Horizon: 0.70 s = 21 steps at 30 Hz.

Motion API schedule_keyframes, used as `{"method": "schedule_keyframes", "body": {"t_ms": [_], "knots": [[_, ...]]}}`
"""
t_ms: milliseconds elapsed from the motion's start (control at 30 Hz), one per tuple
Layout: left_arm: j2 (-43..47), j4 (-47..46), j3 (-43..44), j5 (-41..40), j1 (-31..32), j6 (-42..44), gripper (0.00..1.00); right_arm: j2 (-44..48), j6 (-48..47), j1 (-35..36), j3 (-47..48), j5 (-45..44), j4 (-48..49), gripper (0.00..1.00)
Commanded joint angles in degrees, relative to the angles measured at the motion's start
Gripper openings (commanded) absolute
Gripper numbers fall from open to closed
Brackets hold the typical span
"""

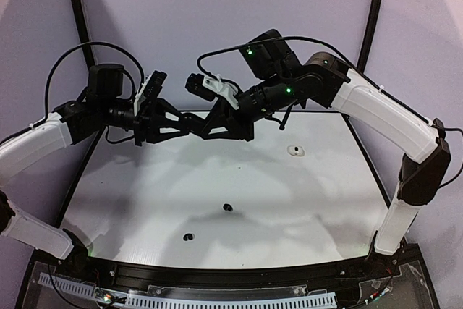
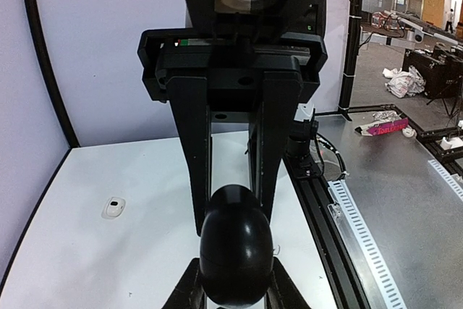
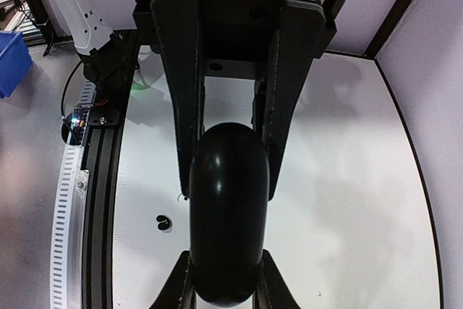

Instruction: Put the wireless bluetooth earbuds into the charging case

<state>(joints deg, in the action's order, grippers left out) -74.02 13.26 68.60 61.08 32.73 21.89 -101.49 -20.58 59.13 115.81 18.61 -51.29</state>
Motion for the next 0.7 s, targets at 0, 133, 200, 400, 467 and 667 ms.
{"method": "schedule_keyframes", "body": {"t_ms": [0, 133, 200, 400, 467, 667], "knots": [[0.88, -1.23, 0.89, 2.82, 1.03, -0.91, 0.21, 0.07, -0.18, 0.37, 1.09, 0.06, 1.65, 0.0], [0.93, -2.18, 0.85, 3.11, 1.27, -1.28, 0.07, -0.06, -0.26, 0.41, 1.17, 0.27, 1.63, 0.0], [0.98, -2.55, 0.87, 3.3, 1.36, -1.55, 0.02, -0.11, -0.23, 0.44, 1.13, 0.37, 1.63, 0.0], [1.47, -5.52, -0.56, 3.31, 1.37, -5.07, 0.01, 0.92, 2.47, 0.32, -1.28, -1.45, 4.32, 0.19], [2.11, -7.37, -1.6, 2.74, 1.37, -6.36, 0.01, 2.29, 3.6, 0.35, -4.02, -1.52, 7.22, 0.43], [3.17, -9.68, -3.06, 1.34, 1.37, -6.27, 0.01, 6.64, 7.07, 0.27, -12.07, -0.62, 16.88, 0.64]]}}
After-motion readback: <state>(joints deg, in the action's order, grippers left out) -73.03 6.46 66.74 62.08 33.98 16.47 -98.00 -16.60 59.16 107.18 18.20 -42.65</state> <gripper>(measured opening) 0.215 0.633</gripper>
